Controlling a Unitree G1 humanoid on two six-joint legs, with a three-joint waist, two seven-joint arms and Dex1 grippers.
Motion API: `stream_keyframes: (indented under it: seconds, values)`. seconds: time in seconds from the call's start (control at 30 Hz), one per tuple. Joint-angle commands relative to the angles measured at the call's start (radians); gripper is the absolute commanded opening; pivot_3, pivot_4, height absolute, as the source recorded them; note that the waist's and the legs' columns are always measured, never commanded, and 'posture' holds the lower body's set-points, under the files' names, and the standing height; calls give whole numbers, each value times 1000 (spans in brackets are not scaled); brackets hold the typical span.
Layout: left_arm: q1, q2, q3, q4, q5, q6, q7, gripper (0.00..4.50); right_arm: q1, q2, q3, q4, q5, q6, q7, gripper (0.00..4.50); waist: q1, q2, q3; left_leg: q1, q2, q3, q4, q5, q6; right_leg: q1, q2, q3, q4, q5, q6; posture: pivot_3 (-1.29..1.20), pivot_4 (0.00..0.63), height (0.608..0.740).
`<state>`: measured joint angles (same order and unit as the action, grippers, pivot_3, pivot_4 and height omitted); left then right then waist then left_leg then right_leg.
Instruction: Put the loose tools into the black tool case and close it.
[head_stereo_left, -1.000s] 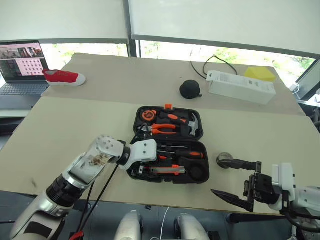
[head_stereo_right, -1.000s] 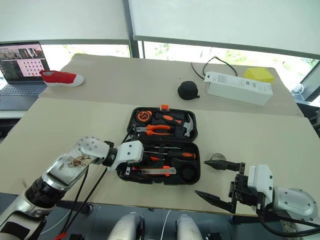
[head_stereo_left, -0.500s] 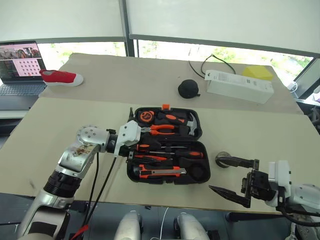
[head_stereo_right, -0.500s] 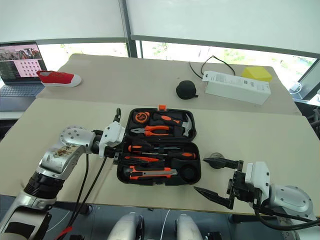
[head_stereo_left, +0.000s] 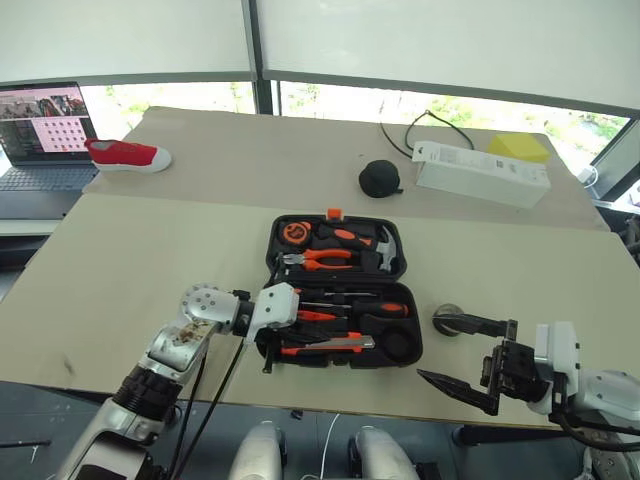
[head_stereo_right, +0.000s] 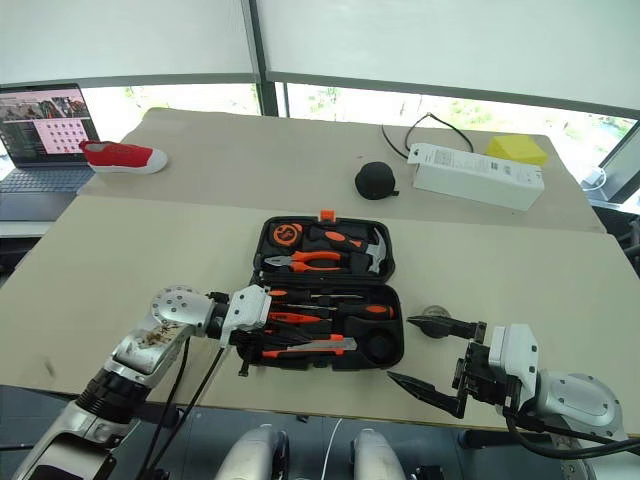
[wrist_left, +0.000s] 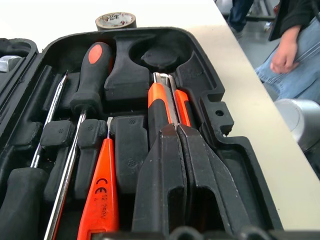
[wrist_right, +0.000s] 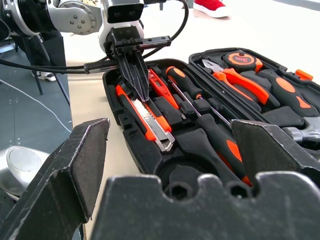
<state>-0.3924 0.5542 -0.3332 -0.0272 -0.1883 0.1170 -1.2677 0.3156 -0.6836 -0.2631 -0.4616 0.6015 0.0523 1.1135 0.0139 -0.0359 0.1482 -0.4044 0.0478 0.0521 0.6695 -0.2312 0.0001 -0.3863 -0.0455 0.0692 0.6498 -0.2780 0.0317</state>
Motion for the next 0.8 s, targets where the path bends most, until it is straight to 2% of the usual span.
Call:
stream_keyframes:
  seconds: [0.03,0.27,0.43,0.53,0.73,0.8]
  values:
    - [6,18,-60,9,66,116,27,101,3,2,-18,-23,4,-24,1,4500,0,1,-2,0,0,0,0,0,0,0,0,0,0,0,0,0,150,740]
    - [14,26,-99,-11,80,200,46,101,-13,0,-13,-21,3,-19,-8,4500,-4,9,-11,0,1,0,1,0,0,0,1,1,0,1,1,0,150,740]
    - [22,-20,29,11,-24,113,75,101,6,-5,-33,-15,-8,-12,-23,4500,-1,10,-13,1,0,1,1,0,0,1,1,1,0,1,1,0,150,740]
    - [46,-48,208,-24,-228,90,38,797,52,7,-93,0,-20,-18,-60,4500,-3,10,-12,-1,1,0,2,0,0,-1,1,1,0,1,1,0,150,740]
    - [140,58,446,-28,-429,139,-46,2993,192,46,-229,87,-85,-56,-122,4500,-8,10,-12,-1,1,1,0,0,0,-2,1,1,0,1,0,0,150,740]
    - [173,62,502,-1,-459,86,-82,3771,222,62,-253,129,-105,-93,-122,4500,-10,10,-12,0,1,1,-2,0,0,-2,1,1,-1,0,-1,0,150,740]
